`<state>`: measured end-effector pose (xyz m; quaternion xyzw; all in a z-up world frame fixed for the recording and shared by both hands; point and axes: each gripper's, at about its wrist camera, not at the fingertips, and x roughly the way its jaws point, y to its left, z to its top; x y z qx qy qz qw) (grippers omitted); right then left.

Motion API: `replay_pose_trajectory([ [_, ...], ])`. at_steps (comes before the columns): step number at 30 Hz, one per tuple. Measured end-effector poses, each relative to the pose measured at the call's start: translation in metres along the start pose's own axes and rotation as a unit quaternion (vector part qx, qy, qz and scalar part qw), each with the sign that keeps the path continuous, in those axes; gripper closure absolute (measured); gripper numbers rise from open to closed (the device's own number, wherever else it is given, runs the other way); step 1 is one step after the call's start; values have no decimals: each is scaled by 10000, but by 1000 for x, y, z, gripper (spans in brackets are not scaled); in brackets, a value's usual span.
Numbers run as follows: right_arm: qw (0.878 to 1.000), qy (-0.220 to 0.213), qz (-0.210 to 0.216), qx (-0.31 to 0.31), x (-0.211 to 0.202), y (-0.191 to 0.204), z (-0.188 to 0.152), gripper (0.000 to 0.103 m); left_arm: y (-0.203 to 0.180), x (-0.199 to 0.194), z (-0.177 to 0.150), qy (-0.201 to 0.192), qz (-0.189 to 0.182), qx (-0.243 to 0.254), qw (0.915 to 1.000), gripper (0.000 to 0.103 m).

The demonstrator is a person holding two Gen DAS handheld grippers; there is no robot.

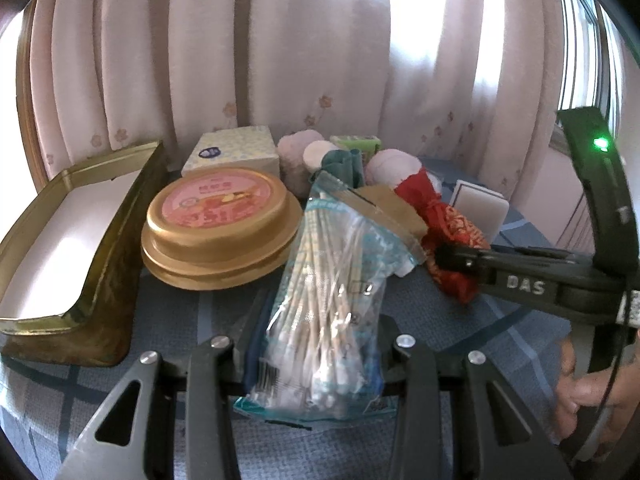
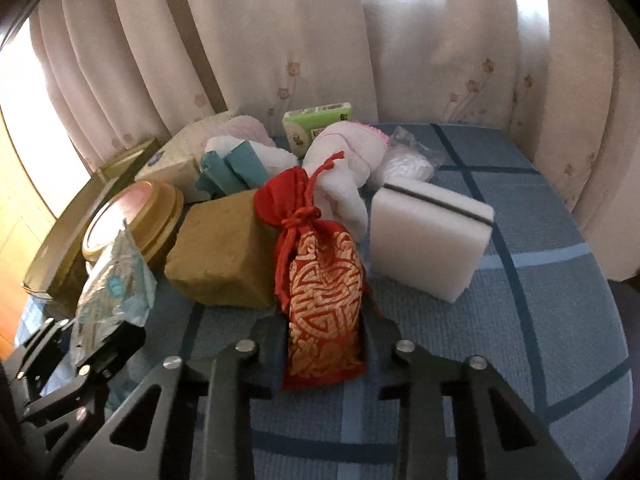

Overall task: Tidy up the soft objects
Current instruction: 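Carry the swab bag and red pouch into the gold tin tray and release both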

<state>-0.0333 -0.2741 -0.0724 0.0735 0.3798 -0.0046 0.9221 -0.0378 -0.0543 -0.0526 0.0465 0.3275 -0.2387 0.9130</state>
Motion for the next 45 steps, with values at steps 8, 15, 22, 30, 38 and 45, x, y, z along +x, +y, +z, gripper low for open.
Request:
replay_pose_trajectory([
  [8, 9971, -279, 433, 568, -29, -7, -25, 72, -1, -1, 0, -45, -29, 27, 10000, 63],
  [15, 9929, -633, 697, 722, -63, 8, -40, 72, 3, -10, -3, -139, -64, -52, 9999, 63],
  [22, 9893, -920, 1014, 502, -85, 43, -37, 72, 16, -32, 3, -363, 128, -92, 9992, 63],
  [30, 9842, -1175, 1312, 189, -97, 86, -19, 72, 49, -62, 14, -764, 503, -216, 9956, 63],
  [38, 9788, -1282, 1587, -197, -79, 142, 6, 72, 112, -77, 23, -944, 1199, -540, 9868, 63],
  [45, 9751, -1279, 1767, -391, -52, 193, 26, 72, 155, -80, 27, -935, 1706, -705, 9784, 63],
])
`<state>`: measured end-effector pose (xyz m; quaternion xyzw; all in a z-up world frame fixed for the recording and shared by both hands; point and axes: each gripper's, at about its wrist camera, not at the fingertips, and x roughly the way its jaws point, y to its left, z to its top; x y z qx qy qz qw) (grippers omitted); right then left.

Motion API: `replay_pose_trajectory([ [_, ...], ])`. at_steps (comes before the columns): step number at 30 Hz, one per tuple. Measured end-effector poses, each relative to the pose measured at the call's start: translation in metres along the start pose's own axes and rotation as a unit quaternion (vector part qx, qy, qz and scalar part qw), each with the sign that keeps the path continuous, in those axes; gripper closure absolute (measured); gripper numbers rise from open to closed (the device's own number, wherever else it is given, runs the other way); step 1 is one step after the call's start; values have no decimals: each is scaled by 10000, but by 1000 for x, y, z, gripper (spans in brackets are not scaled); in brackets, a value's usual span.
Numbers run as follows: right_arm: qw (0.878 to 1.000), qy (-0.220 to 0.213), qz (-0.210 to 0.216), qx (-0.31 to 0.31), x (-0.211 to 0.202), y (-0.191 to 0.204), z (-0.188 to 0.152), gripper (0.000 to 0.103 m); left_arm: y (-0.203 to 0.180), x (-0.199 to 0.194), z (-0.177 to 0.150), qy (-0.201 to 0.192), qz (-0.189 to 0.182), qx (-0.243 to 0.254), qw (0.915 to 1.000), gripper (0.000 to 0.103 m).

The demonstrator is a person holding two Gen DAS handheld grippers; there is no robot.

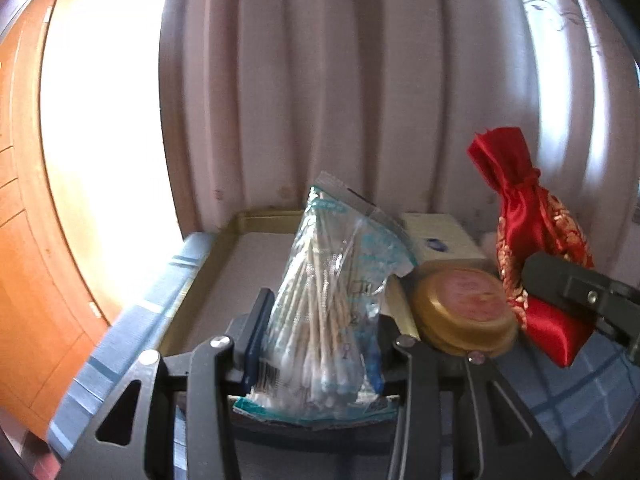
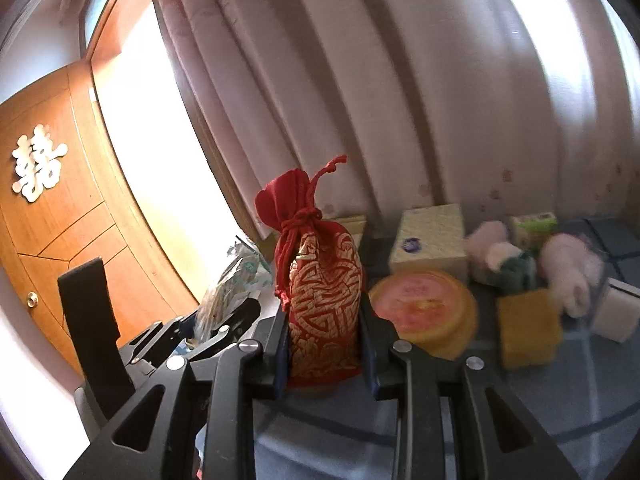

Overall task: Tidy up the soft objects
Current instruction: 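Carry the swab bag and red pouch into the gold tin tray and release both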

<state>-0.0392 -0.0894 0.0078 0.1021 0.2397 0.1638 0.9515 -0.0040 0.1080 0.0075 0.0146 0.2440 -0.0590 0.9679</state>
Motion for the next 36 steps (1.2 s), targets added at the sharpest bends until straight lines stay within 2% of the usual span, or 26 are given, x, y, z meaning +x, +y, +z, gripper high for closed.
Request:
replay_pose_trajectory([
  [6, 9999, -46, -25, -119, 32, 15, 13, 72, 21, 14, 16, 52, 299, -8, 9995, 63],
  [11, 9998, -70, -120, -147, 54, 28, 28, 72, 30, 26, 31, 177, 390, -32, 9991, 63],
  [18, 9993, 51, -357, -84, 101, 28, 53, 72, 38, 57, 56, 527, 537, -18, 9972, 63],
  [21, 9989, 261, -384, -87, 120, 30, 61, 72, 38, 71, 65, 669, 646, 40, 9957, 63],
  [25, 9973, 492, -530, -153, 147, 30, 71, 72, 41, 88, 70, 1048, 545, -46, 9930, 63],
  [29, 9950, 805, -592, -88, 169, 28, 78, 72, 44, 106, 75, 1237, 702, 79, 9898, 63],
  [36, 9891, 1333, -617, 47, 198, 23, 79, 72, 34, 137, 75, 1784, 856, 336, 9797, 63],
])
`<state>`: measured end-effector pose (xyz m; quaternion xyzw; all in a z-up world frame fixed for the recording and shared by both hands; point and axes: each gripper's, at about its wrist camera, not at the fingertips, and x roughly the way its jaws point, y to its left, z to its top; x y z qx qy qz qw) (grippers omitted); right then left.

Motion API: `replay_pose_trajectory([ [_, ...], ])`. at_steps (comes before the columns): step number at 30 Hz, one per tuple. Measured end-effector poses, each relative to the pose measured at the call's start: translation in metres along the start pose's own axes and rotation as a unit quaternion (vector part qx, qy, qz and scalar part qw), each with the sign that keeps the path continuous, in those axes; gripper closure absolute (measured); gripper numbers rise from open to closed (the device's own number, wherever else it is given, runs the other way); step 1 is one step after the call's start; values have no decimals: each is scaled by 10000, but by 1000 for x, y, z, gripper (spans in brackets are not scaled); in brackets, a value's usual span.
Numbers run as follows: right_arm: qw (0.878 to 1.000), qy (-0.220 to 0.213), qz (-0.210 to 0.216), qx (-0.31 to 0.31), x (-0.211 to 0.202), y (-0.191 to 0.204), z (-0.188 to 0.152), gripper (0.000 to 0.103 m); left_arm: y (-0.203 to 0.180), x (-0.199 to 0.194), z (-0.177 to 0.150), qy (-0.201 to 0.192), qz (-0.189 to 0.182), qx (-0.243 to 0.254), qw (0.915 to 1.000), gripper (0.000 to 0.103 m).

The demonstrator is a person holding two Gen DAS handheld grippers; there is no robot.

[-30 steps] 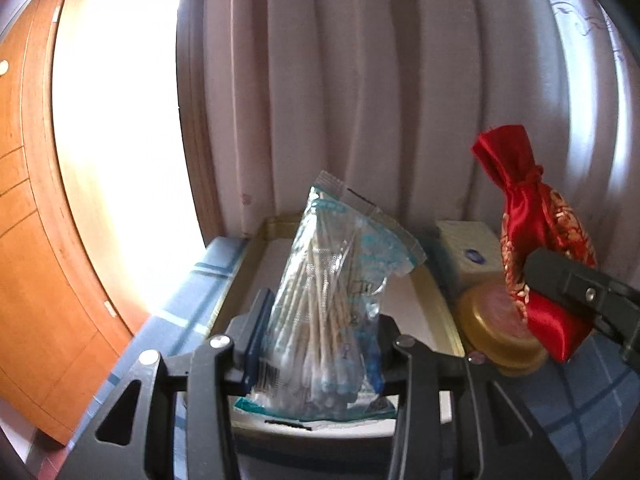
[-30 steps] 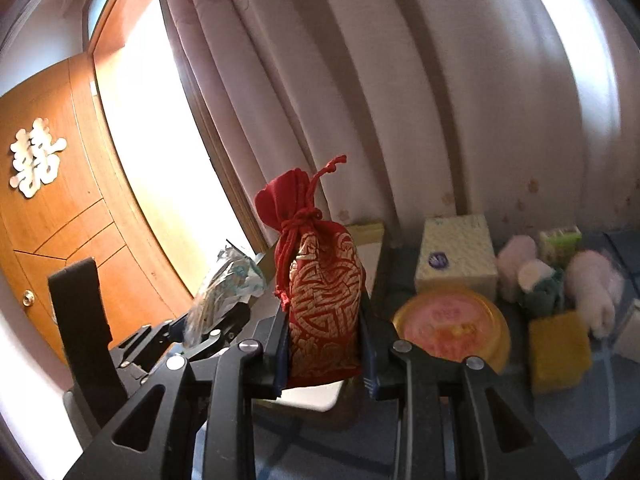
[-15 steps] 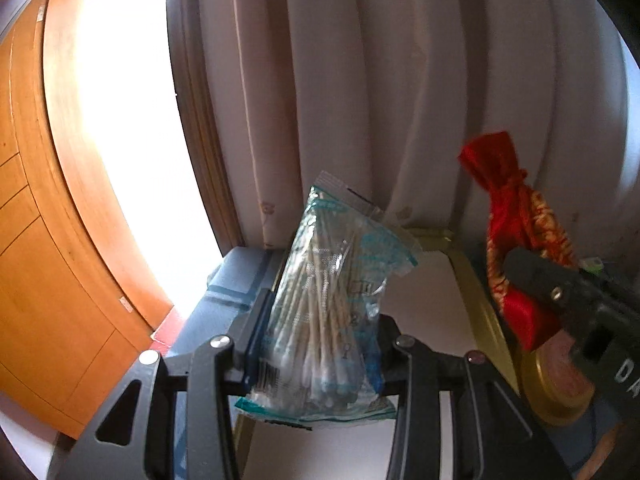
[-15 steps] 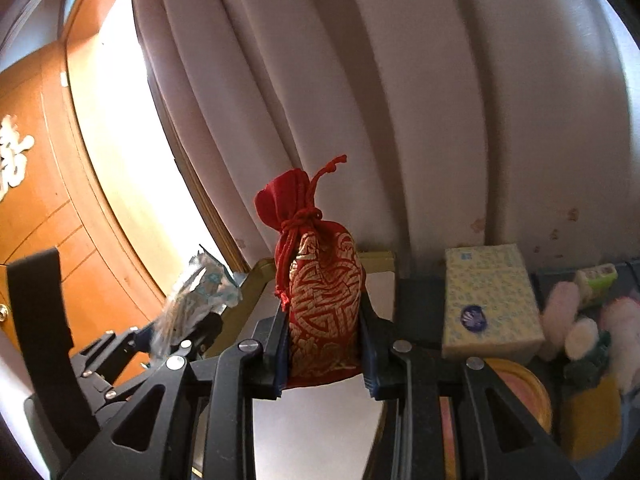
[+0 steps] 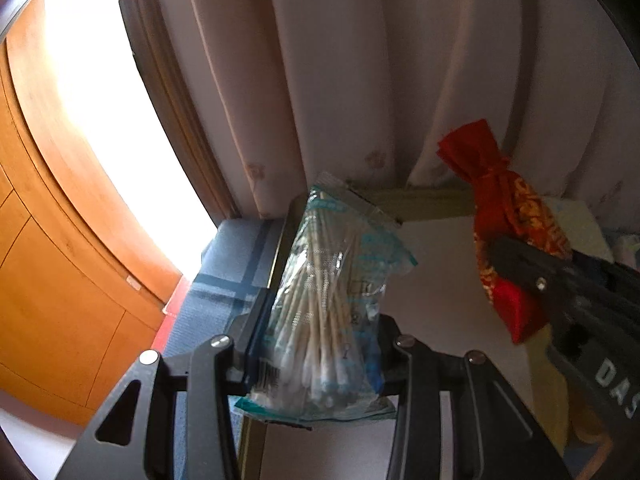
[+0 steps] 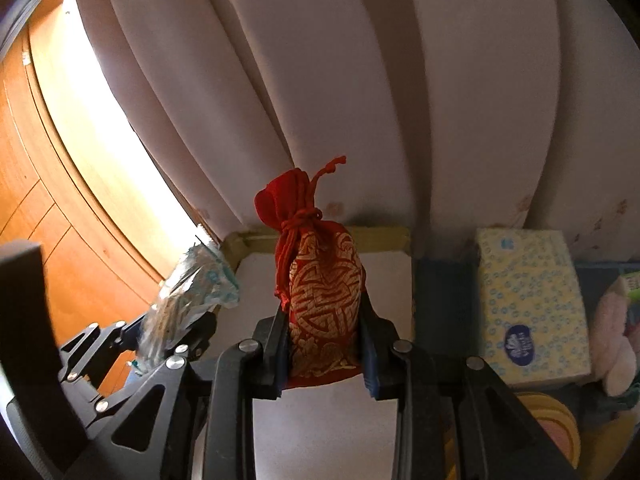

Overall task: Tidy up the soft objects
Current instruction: 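Carry the swab bag and red pouch into the gold tin tray and release both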

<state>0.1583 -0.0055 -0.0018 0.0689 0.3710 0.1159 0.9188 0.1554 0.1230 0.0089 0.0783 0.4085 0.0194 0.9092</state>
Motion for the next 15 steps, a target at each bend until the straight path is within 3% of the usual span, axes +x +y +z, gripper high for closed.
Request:
replay_pose_trajectory([
  [2, 9999, 98, 20, 33, 4, 0, 0, 70, 0, 7, 1, 120, 25, -18, 9999, 58],
  [4, 9998, 133, 156, 85, 5, 2, 2, 68, 3, 18, 5, 224, 38, -112, 9997, 40],
  [5, 9997, 68, 206, 91, 4, 3, 3, 58, 4, 22, 5, 283, 103, -161, 9994, 19],
  [6, 9997, 8, 230, 76, 3, 3, 4, 52, 4, 19, 7, 257, 140, -223, 9993, 8],
  [7, 9997, -52, 234, 67, 2, 2, 4, 39, 6, 18, 7, 193, 132, -240, 9994, 6],
  [8, 9995, -119, 289, 81, -1, 1, 3, 33, 6, 13, 6, 72, 133, -252, 9996, 5],
  [11, 9972, -460, 566, 154, -20, -2, -2, 33, 7, -2, 3, -180, 209, -325, 9991, 5],
  [15, 9923, -1117, 522, 63, -54, -4, -18, 32, 12, -28, -14, -676, 27, -639, 9957, 5],
])
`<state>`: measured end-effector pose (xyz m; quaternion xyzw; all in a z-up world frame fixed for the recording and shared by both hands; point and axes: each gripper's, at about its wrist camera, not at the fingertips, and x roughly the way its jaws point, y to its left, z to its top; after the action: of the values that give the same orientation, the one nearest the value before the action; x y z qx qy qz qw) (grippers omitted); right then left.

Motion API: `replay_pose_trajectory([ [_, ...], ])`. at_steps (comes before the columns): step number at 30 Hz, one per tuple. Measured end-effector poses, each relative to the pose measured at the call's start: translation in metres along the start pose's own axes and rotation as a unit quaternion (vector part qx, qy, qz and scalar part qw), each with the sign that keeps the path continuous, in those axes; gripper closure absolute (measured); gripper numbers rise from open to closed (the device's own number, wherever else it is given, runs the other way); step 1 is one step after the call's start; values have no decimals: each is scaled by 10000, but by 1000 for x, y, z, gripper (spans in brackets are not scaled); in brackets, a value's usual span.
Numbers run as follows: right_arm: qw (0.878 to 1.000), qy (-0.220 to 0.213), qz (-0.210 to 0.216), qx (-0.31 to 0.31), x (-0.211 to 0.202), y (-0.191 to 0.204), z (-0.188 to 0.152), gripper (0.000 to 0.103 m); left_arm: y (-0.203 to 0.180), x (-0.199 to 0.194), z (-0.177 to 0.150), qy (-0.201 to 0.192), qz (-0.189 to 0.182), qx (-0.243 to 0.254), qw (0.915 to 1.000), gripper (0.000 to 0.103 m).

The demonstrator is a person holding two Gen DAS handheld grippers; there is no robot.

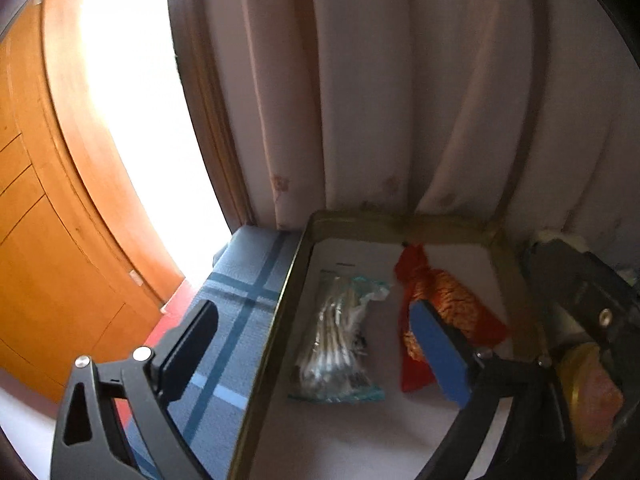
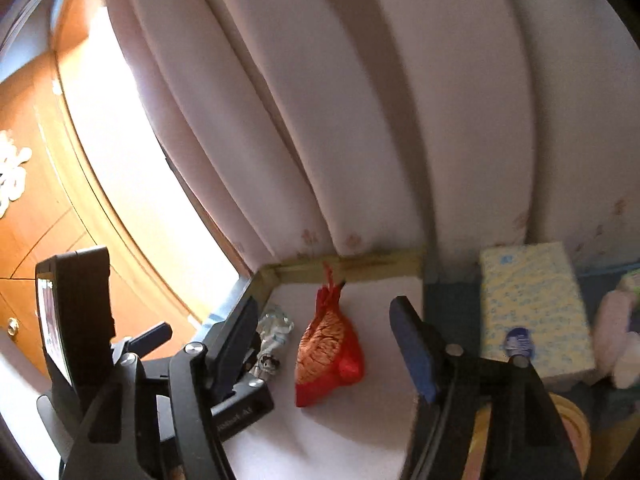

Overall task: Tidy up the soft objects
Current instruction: 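Carry the swab bag and red pouch into the gold tin tray and release both, then move both tools back toward the remaining items on the table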

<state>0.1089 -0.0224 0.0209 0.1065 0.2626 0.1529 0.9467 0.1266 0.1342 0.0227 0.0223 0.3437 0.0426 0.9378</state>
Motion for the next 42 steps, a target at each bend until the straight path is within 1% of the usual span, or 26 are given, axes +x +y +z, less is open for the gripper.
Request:
replay_pose_trajectory([
  [2, 9988, -448, -142, -153, -22, -2, -10, 23, 0, -13, -10, -292, 2, -70, 9995, 5],
  [3, 9965, -751, -267, -251, -37, -2, -17, 21, -2, -22, -15, -483, -21, -110, 9988, 5],
  [5, 9910, -1196, -478, -373, -57, -1, -30, 21, -6, -39, -26, -741, -108, -207, 9970, 5],
  [6, 9879, -1374, -562, -446, -66, -1, -35, 21, -7, -42, -31, -798, -154, -242, 9964, 5],
  [9, 9780, -1795, -892, -575, -89, -3, -46, 19, -15, -56, -46, -1012, -278, -288, 9941, 5],
  [11, 9725, -1999, -995, -655, -100, -5, -53, 12, -20, -59, -54, -1142, -223, -293, 9928, 5],
  [12, 9702, -2063, -1062, -693, -103, -7, -57, 12, -23, -62, -58, -1237, -189, -311, 9916, 5],
  [15, 9655, -2141, -1212, -851, -106, -12, -67, 12, -28, -69, -67, -1446, -94, -385, 9887, 5],
  [17, 9638, -2112, -1342, -926, -105, -16, -75, 12, -29, -67, -70, -1552, -64, -422, 9870, 5],
  [18, 9640, -2092, -1362, -920, -109, -18, -76, 12, -31, -69, -73, -1628, -34, -429, 9857, 5],
  [19, 9650, -2056, -1356, -903, -110, -21, -79, 12, -31, -60, -72, -1656, -18, -424, 9853, 5],
  [22, 9657, -2028, -1365, -876, -115, -26, -85, 12, -37, -65, -78, -1812, 67, -374, 9827, 5],
  [23, 9654, -2042, -1358, -886, -112, -33, -83, 12, -40, -66, -80, -1857, 70, -349, 9820, 5],
  [26, 9640, -2067, -1385, -940, -112, -36, -87, 12, -43, -71, -83, -1910, 8, -337, 9810, 5],
  [28, 9637, -2071, -1397, -942, -114, -37, -91, 12, -45, -76, -85, -2034, -24, -362, 9784, 5],
  [36, 9583, -2217, -1542, -933, -131, -46, -93, 12, -57, -82, -92, -2013, -159, -300, 9789, 5],
  [42, 9527, -2362, -1706, -866, -148, -61, -96, 12, -68, -88, -98, -2004, -218, -262, 9791, 5],
])
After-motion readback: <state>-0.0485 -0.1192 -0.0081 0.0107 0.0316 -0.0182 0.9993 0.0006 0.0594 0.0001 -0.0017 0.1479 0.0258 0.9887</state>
